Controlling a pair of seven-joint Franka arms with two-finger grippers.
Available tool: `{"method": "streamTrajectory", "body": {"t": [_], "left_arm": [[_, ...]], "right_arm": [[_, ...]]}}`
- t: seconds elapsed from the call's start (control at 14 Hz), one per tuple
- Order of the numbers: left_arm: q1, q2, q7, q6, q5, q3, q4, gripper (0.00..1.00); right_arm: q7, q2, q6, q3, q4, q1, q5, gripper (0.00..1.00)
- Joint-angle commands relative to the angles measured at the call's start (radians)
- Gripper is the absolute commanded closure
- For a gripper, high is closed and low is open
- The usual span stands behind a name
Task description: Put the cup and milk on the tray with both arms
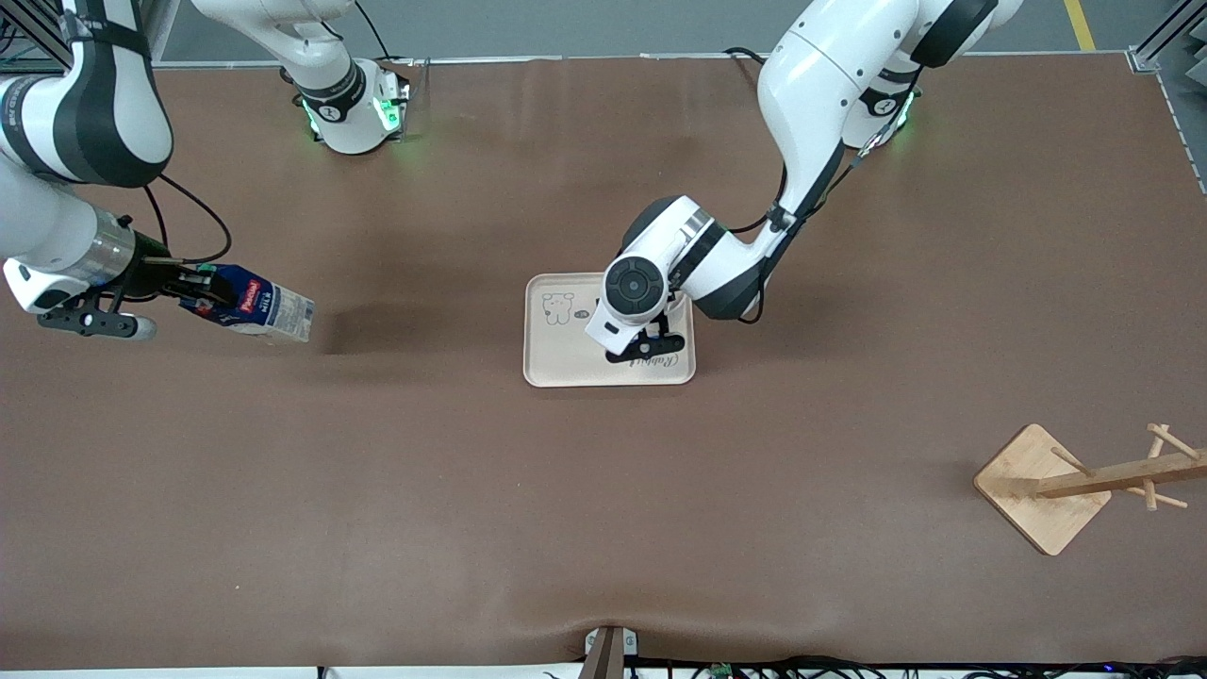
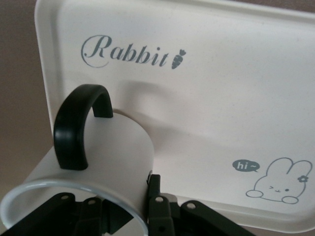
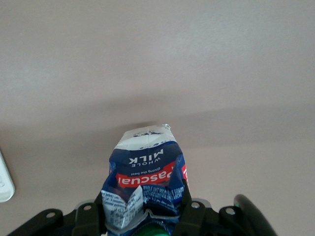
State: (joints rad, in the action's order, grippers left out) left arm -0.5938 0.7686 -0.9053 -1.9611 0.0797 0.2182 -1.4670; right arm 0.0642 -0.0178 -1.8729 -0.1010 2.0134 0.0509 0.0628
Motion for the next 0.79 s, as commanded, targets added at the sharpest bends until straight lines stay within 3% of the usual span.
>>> {"method": "streamTrajectory", "body": {"t": [0.0,0.14,0.36,0.71], "left_arm": [[-0.006,0.021,0.016,-0.009,0.022,-0.003,0.017,0.97],[-0.006,0.023,0.016,-0.009,0.022,-0.003,0.016,0.94],[-0.005,0.009,0.011,-0.009,0.020,-0.005,0.020,0.00],[0.009,-0.095,0.005,0.033,0.014,-0.014,0.023,0.00]], "right_arm": [[0.025,0.010,0.031,-0.003,-0.051,0.044,0.008,1.00],[0.025,0.024,0.026,-0.003,-0.082,0.056,0.014,1.00],[0.112,0.041,0.031,-0.003,-0.123,0.107,0.017,1.00],[0.218,0.062,0.028,-0.003,-0.153,0.211,0.035,1.00]]}}
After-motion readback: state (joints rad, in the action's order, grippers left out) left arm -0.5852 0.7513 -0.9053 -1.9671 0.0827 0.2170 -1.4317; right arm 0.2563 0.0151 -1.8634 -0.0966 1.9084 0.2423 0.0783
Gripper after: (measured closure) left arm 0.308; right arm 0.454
